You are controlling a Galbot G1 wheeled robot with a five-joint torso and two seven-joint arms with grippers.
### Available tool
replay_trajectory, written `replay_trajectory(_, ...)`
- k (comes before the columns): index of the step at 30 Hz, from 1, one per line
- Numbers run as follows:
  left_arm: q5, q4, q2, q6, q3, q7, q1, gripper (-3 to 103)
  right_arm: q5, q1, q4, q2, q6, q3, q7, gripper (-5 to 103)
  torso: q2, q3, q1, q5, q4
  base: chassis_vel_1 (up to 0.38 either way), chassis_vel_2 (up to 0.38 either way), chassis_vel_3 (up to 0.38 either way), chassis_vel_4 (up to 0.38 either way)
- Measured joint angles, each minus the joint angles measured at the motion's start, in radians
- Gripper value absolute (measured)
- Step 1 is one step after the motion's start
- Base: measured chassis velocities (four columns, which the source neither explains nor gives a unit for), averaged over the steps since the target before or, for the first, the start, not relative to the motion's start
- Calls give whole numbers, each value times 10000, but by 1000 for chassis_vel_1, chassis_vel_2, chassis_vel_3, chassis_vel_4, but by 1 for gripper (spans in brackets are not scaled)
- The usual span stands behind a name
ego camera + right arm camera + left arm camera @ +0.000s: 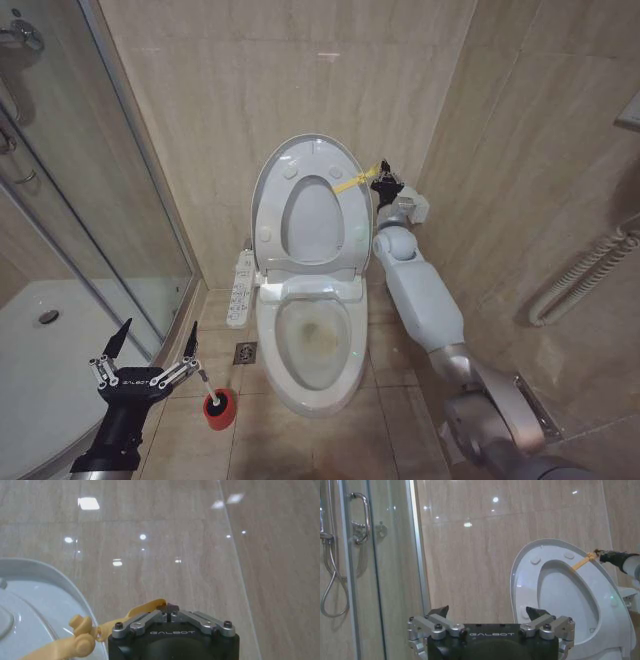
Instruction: Open the toilet lid, clean the toilet bowl with a toilet brush, close the toilet lid, and flush.
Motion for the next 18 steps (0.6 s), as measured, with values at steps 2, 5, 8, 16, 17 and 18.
replay_trajectory(2, 0, 0, 0, 0, 0, 0, 0, 100, -86, 90, -156, -5, 78, -19, -58, 0, 0, 0, 0, 0, 0, 0, 0, 0, 0)
replay_trajectory(5, 0, 0, 0, 0, 0, 0, 0, 100, -192, 344, -508, -83, 211, -23, -232, 0, 0, 0, 0, 0, 2, 0, 0, 0, 0)
replay_trajectory(8, 0, 0, 0, 0, 0, 0, 0, 100, -260, 647, -870, -291, 315, 14, -363, 0, 0, -1, -1, -1, 1, 0, 0, 0, 0)
replay_trajectory(16, 0, 0, 0, 0, 0, 0, 0, 100, -442, 698, -956, -464, 346, -198, -368, 0, 0, -1, -1, 0, -1, 0, 0, 0, 0)
replay_trajectory(17, 0, 0, 0, 0, 0, 0, 0, 100, -495, 729, -1052, -459, 366, -198, -374, 0, 0, -1, -1, 0, -2, 0, 0, 0, 0)
replay_trajectory(18, 0, 0, 0, 0, 0, 0, 0, 100, -552, 755, -1130, -447, 397, -192, -388, 0, 0, -1, -1, 0, -1, 0, 0, 0, 0)
